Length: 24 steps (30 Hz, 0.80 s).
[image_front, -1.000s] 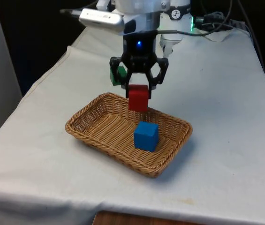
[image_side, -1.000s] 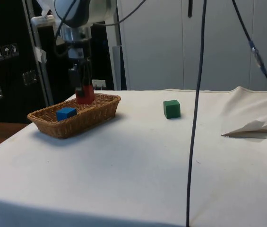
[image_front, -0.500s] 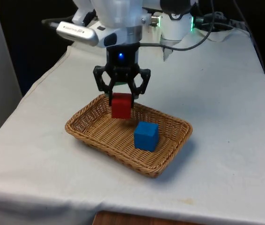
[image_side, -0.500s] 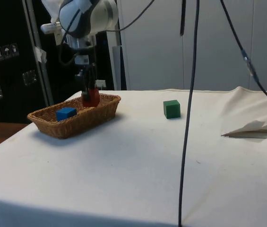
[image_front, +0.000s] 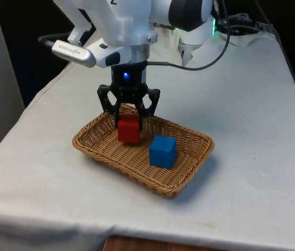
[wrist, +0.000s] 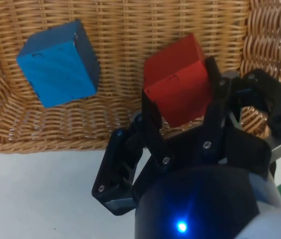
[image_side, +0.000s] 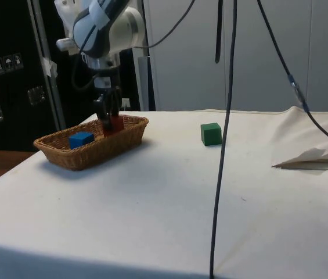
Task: Pick up exactly two blocks and place them into the basket.
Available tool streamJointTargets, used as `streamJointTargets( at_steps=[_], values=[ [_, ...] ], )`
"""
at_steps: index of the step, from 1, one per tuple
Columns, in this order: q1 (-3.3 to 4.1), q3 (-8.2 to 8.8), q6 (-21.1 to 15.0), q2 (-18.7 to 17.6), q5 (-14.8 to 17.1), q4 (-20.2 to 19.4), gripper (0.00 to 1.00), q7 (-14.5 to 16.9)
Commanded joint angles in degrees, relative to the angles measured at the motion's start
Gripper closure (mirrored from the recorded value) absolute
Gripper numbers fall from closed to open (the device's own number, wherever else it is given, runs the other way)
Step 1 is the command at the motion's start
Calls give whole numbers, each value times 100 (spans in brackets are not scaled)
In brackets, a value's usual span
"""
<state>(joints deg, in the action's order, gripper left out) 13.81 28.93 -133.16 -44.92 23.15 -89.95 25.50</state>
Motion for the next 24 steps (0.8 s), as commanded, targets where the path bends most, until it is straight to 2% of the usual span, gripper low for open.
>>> streamJointTargets(
  at_steps=[1, 4, 6, 7, 13, 14, 15, 16, 22, 24],
  values=[
    [-29, -34, -40, -29, 57, 17, 97, 23],
    [-34, -23, -17, -34, 86, 17, 97, 23],
    [-6, 11, -17, -34, 63, 0, 89, 0],
    [-34, -11, -11, -34, 103, 17, 81, 23],
    [-34, -6, 0, -34, 120, 11, 24, 23],
    [-34, 0, 0, -34, 120, 11, 5, 23],
    [-11, 23, -11, -34, 97, -6, 0, 0],
    [-34, 0, 6, -34, 126, 11, 0, 23],
    [-34, 6, 6, -34, 132, 11, 0, 23],
    [-11, 23, -11, -34, 109, -6, 0, 0]
  ],
)
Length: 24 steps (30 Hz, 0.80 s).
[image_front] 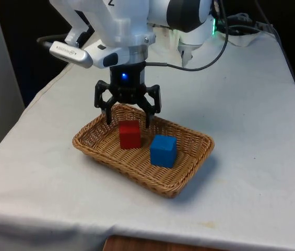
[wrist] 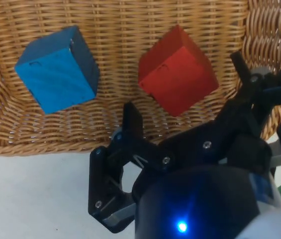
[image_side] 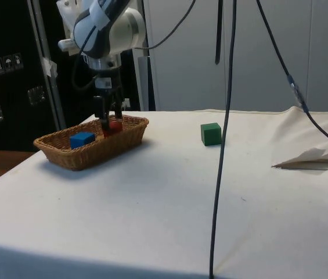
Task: Pick up exactly two blocks and place them into the basket.
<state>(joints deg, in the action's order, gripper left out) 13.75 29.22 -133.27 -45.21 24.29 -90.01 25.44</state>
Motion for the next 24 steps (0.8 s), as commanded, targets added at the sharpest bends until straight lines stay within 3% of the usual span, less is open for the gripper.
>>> streamJointTargets(
  at_steps=[1, 7, 8, 10, 16, 17, 18, 24],
  values=[
    [23, 29, 52, 109, 0, -52, 0, -40],
    [115, 92, 115, 372, -11, -223, 0, -160],
    [63, 52, 155, 309, 6, -143, 0, -120],
    [160, 103, 109, 544, -29, -367, 0, -206],
    [286, 109, 57, 945, -92, -728, 0, -252],
    [229, 63, 132, 917, -69, -676, 0, -212],
    [304, 103, 46, 1003, -115, -779, 0, -264],
    [453, 92, -52, 1341, -172, -1089, 0, -338]
  ],
)
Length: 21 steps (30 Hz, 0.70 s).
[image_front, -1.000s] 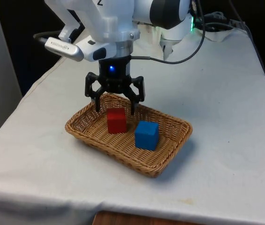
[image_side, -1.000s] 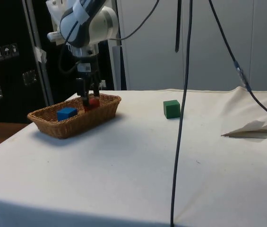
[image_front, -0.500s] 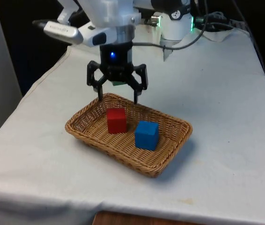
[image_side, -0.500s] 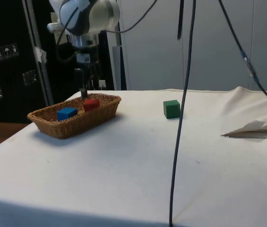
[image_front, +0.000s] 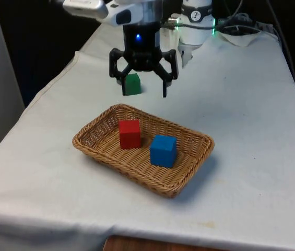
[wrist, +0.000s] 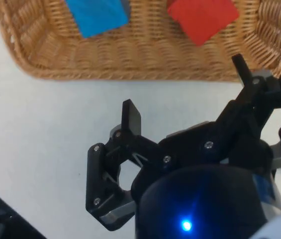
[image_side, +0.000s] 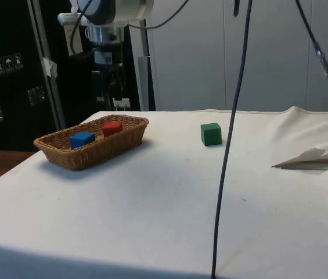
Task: Pick up exactly two blocks and place them into the basket.
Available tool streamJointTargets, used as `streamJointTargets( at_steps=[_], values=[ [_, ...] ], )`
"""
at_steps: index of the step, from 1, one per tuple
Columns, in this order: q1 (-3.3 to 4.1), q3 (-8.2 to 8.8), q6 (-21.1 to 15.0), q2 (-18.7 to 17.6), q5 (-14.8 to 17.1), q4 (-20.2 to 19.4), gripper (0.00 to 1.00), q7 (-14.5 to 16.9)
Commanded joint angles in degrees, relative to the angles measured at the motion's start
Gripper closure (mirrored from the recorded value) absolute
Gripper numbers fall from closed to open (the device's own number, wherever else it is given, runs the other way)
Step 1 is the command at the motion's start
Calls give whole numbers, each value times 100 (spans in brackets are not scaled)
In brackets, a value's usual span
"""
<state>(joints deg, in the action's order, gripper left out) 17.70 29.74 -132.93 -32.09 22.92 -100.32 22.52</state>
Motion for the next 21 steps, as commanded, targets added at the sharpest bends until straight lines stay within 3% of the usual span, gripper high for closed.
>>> streamJointTargets(
  at_steps=[1, 2, 3, 7, 10, 11, 12, 16, 18, 19, 20, 21],
  values=[
    [80, 40, -97, 74, -40, -97, 0, -63],
    [0, 0, 0, 0, 0, 0, 0, 0],
    [103, 34, -109, 115, -52, -132, 0, -74],
    [206, 11, -178, 321, -97, -327, 0, -155],
    [258, -17, -223, 447, -132, -441, 0, -206],
    [183, -57, -138, 390, -80, -367, 0, -138],
    [269, -29, -235, 487, -138, -476, 0, -218],
    [344, -80, -298, 665, -183, -647, 0, -275],
    [355, -115, -332, 728, -201, -728, 0, -292],
    [292, -149, -235, 688, -166, -653, 0, -241],
    [355, -132, -350, 756, -218, -756, 0, -292],
    [361, -149, -372, 779, -229, -791, 0, -292]
  ],
)
